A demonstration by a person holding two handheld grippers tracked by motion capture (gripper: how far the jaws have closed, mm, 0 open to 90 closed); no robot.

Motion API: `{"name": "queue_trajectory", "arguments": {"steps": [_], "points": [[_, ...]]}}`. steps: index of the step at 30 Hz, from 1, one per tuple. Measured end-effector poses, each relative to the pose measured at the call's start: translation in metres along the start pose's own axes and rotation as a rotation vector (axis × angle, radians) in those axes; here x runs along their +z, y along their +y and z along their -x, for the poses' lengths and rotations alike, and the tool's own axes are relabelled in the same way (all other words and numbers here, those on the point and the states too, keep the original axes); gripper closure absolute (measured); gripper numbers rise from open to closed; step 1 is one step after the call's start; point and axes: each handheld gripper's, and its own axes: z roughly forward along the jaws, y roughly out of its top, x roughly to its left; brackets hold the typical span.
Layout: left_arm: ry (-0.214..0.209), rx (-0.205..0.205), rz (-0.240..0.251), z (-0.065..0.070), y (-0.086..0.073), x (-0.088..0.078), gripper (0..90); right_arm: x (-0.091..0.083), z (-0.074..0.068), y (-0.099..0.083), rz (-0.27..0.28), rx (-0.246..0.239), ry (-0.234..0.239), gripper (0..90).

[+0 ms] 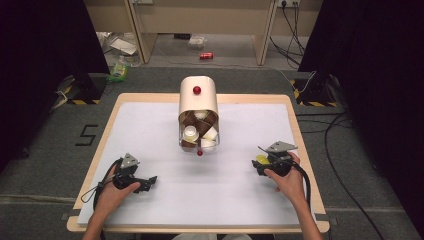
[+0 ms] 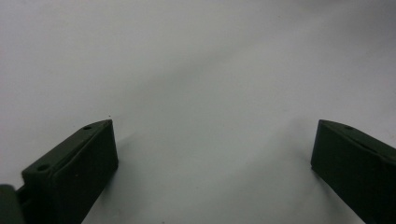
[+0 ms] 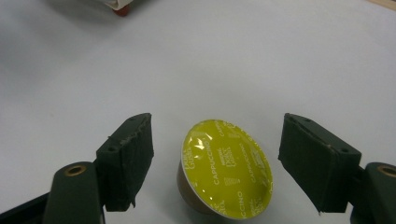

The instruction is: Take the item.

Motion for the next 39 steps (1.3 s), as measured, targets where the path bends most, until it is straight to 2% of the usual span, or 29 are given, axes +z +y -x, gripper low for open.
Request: {"name": "queue_trajectory", "arguments": {"steps": [20, 39], "points": [[0.000, 0.001, -0.001, 0.000, 0.000, 0.000, 0.1, -0.027, -0.005, -0.007, 0.037, 0.003, -0.008, 21.1], [0.000, 0.002, -0.003, 0.000, 0.000, 0.000, 0.1, -0.032, -0.015, -0.030, 0.002, 0.007, 0.001, 17.7]]}}
